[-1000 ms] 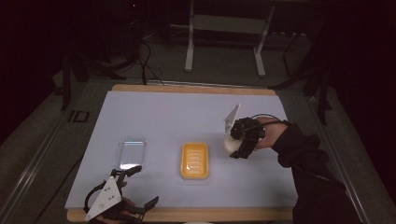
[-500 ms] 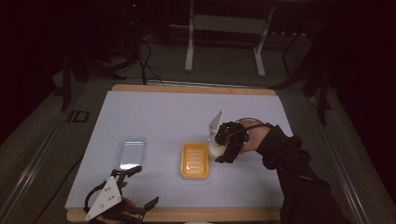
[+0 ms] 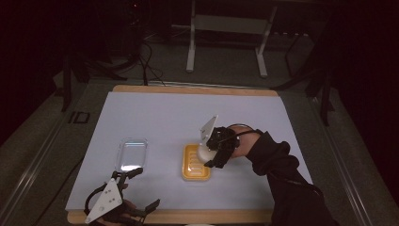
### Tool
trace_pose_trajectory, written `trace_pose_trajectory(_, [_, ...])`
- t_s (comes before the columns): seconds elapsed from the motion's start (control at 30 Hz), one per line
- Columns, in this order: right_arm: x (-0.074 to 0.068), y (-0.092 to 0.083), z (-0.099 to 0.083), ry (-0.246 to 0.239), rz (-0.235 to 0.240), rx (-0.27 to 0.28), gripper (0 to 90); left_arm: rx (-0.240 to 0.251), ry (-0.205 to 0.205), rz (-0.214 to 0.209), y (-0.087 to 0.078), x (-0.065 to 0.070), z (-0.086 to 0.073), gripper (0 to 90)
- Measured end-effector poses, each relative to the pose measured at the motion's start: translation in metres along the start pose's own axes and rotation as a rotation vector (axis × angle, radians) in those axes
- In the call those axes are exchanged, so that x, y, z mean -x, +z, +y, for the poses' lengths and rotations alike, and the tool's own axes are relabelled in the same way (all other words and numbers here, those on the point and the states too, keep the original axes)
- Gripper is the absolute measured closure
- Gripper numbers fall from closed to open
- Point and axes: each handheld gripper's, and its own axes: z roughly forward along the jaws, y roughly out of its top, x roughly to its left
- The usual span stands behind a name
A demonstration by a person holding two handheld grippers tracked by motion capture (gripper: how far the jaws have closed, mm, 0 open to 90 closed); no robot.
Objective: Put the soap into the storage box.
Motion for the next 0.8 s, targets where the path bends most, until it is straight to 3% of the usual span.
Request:
trace_pose_trajectory(0.5, [0.002, 0.026, 0.002, 0.019, -0.001, 0.076, 24.8, 0.002, 0.005, -0.001, 0.000, 0.001, 0.001, 0.1])
trace_pose_trajectory(0.8, [0.010, 0.050, -0.009, 0.081, 0.014, 0.066, 24.8, 0.001, 0.005, -0.006, 0.000, 0.000, 0.001, 0.1])
